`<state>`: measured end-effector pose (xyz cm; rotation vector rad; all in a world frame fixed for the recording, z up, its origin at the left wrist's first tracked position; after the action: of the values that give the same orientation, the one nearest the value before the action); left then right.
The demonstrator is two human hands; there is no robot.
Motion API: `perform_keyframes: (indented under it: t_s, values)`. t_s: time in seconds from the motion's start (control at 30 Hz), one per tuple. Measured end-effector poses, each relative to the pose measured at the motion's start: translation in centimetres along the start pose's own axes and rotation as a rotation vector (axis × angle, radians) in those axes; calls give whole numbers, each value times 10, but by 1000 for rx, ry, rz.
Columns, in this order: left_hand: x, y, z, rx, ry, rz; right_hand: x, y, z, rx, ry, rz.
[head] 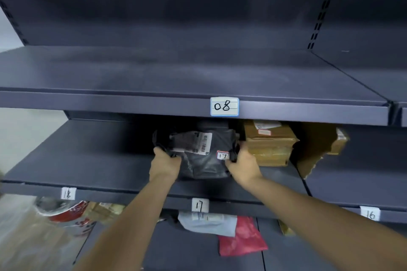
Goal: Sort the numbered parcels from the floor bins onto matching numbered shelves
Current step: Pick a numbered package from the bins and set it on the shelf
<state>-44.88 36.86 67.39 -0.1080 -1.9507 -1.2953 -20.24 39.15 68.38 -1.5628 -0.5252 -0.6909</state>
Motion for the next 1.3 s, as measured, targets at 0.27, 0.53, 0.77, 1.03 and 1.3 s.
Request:
perform_keyframes:
  t_s: [0.27, 0.53, 0.77, 1.03, 1.3]
  values:
    - [-57, 0, 62, -135, -61, 259, -58, -5, 44, 271, -17, -437]
    - [-79, 16, 80, -213, -67, 435, -71, 2, 81, 200, -43, -485]
    - [-56, 21, 65, -147, 65, 388, -56, -9, 81, 208, -70, -454]
    - [-34, 10, 26, -76, -261, 383, -24, -18, 14, 254, -213, -379]
    - [16, 60, -75, -246, -438, 279, 56, -39, -57, 190, -272, -389]
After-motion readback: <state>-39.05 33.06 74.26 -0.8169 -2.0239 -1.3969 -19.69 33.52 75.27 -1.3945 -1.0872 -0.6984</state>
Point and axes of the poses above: each hand's wrist, its own z-axis towards the middle knuckle, its own x-axis out of the back of the hand, y = z × x, the point moved 9 cm from there along z, towards the middle knuckle, and after that the axes turned 4 degrees about y, right-handed, at the moved point
